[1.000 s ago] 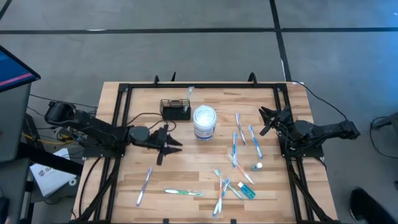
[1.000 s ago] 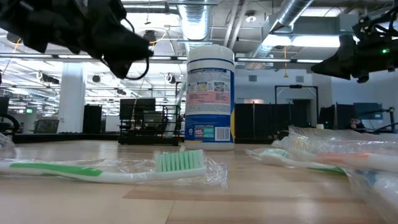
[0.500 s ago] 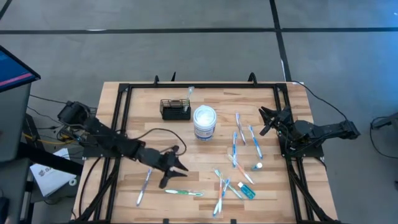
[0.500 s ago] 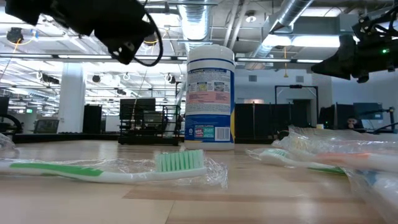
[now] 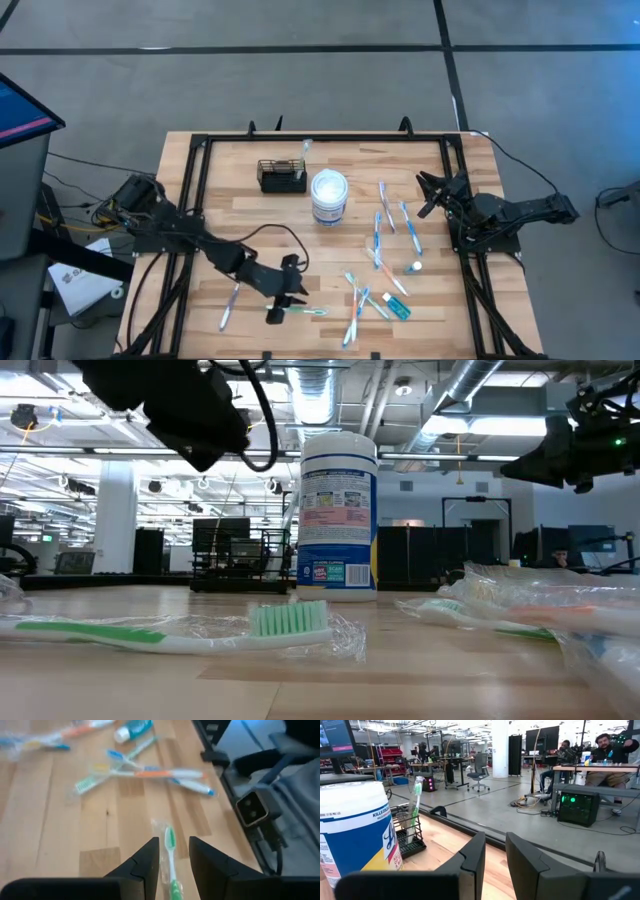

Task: Pick & Place toothbrushing station
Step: Put the left green toothbrush into the mesh organizer

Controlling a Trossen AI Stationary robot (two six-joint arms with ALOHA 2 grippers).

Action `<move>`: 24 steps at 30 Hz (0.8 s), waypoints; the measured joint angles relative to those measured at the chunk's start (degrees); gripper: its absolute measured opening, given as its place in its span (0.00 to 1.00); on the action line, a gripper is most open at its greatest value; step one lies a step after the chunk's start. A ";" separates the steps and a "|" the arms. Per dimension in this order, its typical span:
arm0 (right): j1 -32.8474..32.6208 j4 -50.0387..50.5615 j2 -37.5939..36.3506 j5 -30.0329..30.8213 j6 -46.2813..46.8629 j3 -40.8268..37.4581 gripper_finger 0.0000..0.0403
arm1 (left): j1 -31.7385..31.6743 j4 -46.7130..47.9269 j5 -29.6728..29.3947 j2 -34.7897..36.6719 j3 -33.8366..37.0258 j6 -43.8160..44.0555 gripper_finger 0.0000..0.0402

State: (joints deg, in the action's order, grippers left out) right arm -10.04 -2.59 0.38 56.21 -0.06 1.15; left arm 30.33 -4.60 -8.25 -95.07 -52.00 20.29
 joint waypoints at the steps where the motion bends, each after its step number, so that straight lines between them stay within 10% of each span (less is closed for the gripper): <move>1: 0.00 0.03 0.00 0.00 0.05 0.00 0.17 | 0.00 0.34 0.38 -0.62 -0.43 0.06 0.25; 24: 0.00 0.07 0.02 0.00 0.07 0.00 0.17 | -1.00 -0.99 4.09 -8.95 -1.76 4.20 0.25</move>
State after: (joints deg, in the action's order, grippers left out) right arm -10.04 -2.52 0.40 56.21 0.01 1.15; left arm 29.33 -5.58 -4.16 -104.03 -53.76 24.50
